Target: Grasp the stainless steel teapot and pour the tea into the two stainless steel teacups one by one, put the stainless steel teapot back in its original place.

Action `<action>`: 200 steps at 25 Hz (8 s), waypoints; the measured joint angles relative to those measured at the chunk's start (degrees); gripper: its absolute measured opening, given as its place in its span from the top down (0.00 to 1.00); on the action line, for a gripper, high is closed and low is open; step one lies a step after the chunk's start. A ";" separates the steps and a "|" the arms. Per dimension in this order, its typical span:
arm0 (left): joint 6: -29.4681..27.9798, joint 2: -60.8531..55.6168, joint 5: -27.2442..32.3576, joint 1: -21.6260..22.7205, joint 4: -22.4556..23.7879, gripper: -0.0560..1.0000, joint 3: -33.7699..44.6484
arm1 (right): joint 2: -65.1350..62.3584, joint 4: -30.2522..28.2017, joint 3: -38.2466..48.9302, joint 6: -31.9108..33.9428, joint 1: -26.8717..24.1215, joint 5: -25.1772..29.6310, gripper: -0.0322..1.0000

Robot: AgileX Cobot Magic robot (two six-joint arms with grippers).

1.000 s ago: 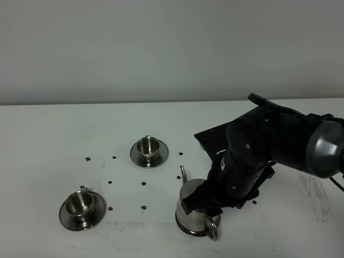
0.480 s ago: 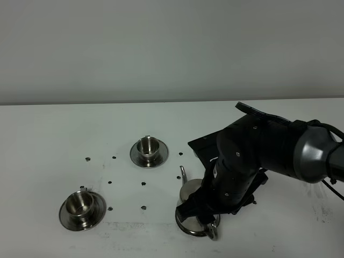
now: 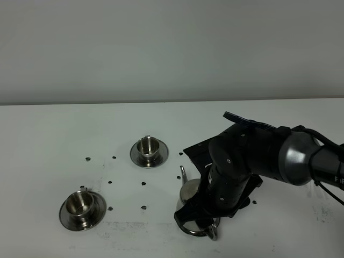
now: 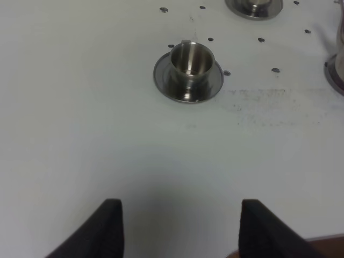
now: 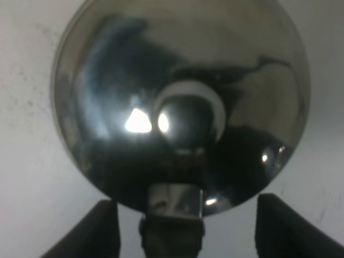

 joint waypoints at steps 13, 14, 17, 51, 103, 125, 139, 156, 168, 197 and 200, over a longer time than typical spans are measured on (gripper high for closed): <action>0.00 0.00 0.00 0.00 0.00 0.47 0.00 | 2.11 -1.10 -1.60 -0.05 -1.02 1.18 0.45; 0.00 0.00 0.00 0.00 0.00 0.47 0.00 | 2.23 -1.24 -1.60 -0.17 -1.07 1.19 0.45; 0.00 0.00 0.00 0.00 0.00 0.47 0.00 | 2.75 -1.23 -1.67 -0.62 -1.08 1.19 0.45; 0.00 0.00 0.00 0.00 0.00 0.47 0.00 | 0.12 0.93 -1.67 -8.72 -1.13 1.37 0.79; 0.00 0.00 0.00 0.00 0.00 0.47 0.00 | 23.08 -13.13 -43.59 -47.86 -7.91 17.40 0.79; 0.00 0.00 0.00 0.00 0.00 0.47 0.00 | 23.53 -17.09 -46.63 -65.84 -7.91 11.56 0.79; 0.00 0.00 0.00 0.00 0.00 0.47 0.00 | 27.66 -21.44 -50.13 -68.28 -7.91 8.81 0.79; 0.00 0.00 0.00 0.00 0.00 0.47 0.00 | 27.93 -26.15 -50.20 -72.17 -6.80 8.23 0.79; 0.00 0.00 0.00 0.00 0.00 0.47 0.00 | 27.93 -29.93 -50.20 -72.22 -6.20 5.12 0.79; 0.00 0.00 0.00 0.00 0.00 0.47 0.00 | 27.93 -33.48 -50.20 -75.43 -5.62 2.94 0.79; 0.00 0.00 0.00 0.00 0.00 0.47 0.00 | 27.93 -33.71 -50.20 -75.43 -5.62 2.88 0.79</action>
